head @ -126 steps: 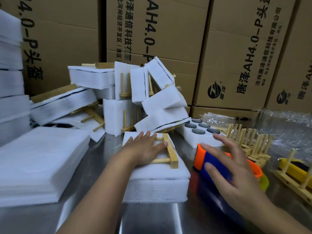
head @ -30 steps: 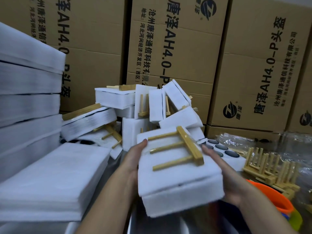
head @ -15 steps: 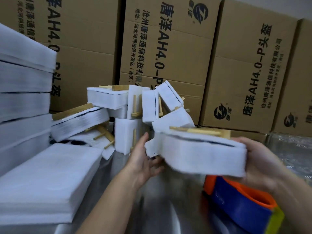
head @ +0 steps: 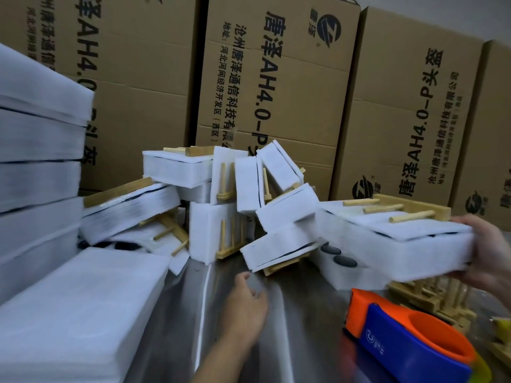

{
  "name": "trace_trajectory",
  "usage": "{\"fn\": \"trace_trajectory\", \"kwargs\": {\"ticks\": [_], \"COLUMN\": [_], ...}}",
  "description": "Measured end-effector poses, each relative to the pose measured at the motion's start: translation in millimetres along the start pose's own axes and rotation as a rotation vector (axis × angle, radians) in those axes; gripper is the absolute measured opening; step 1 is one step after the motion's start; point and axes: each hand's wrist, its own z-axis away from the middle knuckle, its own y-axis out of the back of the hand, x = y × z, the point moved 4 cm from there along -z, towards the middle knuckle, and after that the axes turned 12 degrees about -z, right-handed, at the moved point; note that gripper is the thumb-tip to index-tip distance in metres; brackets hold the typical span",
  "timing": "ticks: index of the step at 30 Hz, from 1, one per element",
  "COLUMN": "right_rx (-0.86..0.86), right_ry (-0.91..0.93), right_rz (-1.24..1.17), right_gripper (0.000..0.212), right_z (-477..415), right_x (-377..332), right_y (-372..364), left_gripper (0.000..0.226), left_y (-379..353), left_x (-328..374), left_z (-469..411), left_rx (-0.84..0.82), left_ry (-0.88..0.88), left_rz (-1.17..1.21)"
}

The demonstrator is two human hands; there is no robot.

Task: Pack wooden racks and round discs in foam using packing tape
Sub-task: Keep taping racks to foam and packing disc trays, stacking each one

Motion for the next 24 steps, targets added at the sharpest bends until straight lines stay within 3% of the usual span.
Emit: {"fn": "trace_trajectory", "kwargs": {"ticks": [3, 6, 10, 14, 24], "right_rx": [0.054, 0.119, 0.138, 0.146, 0.099], "right_ry": [-0.017, -0.025, -0.008, -0.022, -0.101], "right_rz": [-0.015, -0.068, -0.091, -0.104, -0.117], "right_gripper": [0.049, 0.056, 0.045, 0.014, 0.043], "right_z": [-6.3, -12.9, -26.0, -40.7, -80.4], "right_x": [-1.6, 6.6, 18.6, 27.0, 47.3], "right_y": [21.3, 34.0, 29.0, 11.7, -16.9], "left_gripper": [0.053, 0.052, 0.051, 0.051, 0.047], "left_y": [0.1, -2.7, -6.9, -11.4, -26.9], "left_x": [0.9, 6.1, 11.4, 11.8, 7.0], "left_z": [1.7, 5.4, 12.5, 10.6, -1.8], "left_rx": [0.000, -0.053, -0.114, -0.130, -0.126], "left_ry": [-0.111, -0.195, -0.314, -0.367, -0.425], "left_rz": [-0.157, -0.233, -0.331, -0.333, -0.301]}}
